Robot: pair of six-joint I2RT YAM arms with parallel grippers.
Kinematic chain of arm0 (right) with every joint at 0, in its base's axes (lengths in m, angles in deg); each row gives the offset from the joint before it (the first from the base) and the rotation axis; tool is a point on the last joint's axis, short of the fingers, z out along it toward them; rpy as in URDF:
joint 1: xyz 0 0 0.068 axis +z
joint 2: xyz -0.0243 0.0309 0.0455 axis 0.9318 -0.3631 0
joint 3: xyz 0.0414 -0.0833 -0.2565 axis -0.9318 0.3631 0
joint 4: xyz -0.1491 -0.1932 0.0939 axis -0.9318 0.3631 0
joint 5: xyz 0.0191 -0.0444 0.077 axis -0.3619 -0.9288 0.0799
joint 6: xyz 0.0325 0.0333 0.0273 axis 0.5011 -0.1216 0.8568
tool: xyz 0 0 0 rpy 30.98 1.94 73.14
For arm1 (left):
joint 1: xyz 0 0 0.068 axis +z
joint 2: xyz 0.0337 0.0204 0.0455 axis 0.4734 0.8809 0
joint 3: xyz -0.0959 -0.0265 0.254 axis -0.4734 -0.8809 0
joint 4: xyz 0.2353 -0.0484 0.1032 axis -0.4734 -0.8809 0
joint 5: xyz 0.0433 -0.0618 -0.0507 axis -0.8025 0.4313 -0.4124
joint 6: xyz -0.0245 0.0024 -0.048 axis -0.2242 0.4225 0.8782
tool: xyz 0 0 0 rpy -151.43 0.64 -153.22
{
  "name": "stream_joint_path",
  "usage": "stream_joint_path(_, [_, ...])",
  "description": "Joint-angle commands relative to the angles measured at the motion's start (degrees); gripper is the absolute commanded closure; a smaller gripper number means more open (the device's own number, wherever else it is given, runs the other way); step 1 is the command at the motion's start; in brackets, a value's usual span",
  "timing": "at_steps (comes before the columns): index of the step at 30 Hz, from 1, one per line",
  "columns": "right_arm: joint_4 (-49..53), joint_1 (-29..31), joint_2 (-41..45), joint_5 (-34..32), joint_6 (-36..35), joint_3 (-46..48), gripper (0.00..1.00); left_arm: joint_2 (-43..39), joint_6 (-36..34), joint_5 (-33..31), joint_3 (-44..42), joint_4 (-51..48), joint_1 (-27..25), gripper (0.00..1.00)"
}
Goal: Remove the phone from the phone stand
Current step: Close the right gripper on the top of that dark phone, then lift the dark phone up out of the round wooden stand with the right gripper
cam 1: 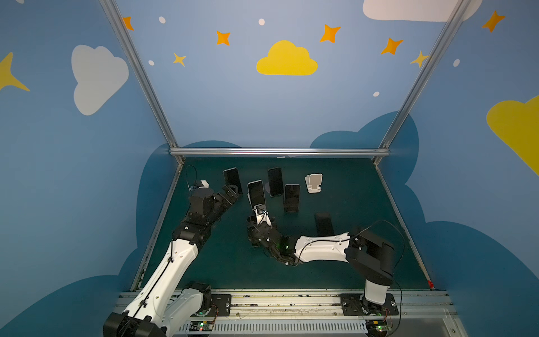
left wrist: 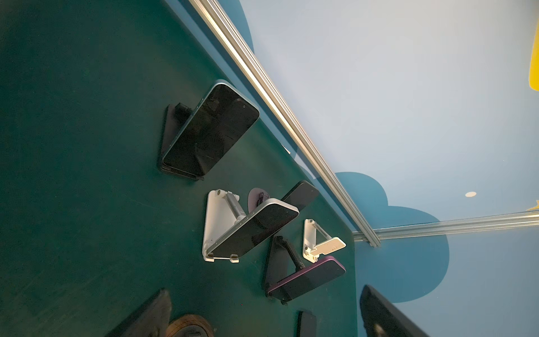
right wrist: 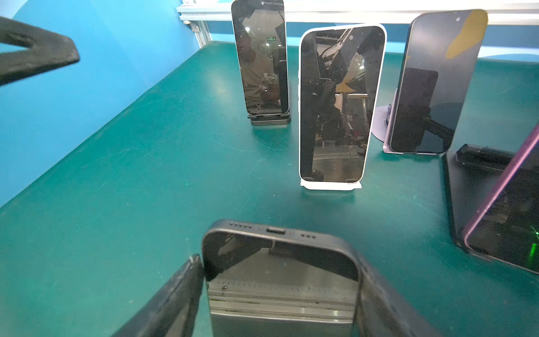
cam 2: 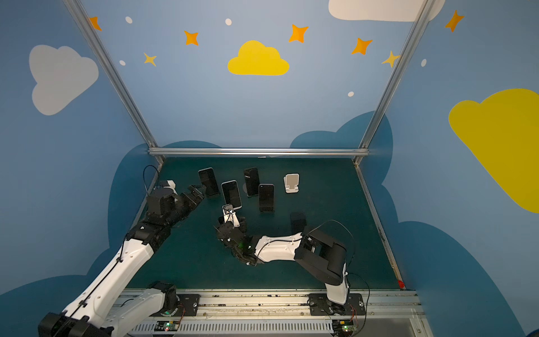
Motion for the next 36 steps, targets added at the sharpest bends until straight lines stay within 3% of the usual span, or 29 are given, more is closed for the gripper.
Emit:
stream_joint_path(1, [0.31,0.50,-0.80,-0.90,-0.65,-0.55,0.23,-0.02,0.09,0.61,-0.65,1.09,0.26,0.00])
stream_joint_path(11, [1.01,0.67,-1.79,-0.82,-0.88,-1.89,0.19,-0.27,0.22,0.09,-0.54,0.76,0.35,0.00])
stream_joint_path(25, [-0.48,1.20,-0.33,-0.08,-2.19,-1.52,0.29,-0.20,0.36,0.93,-0.63,1.08,0.35,0.00])
stream_joint_path(36, [3.61,0.15,-2.88,-1.62,-1.07,-4.97,0.19,-0.14,0.50,1.14,-0.73,1.31,0.35,0.00])
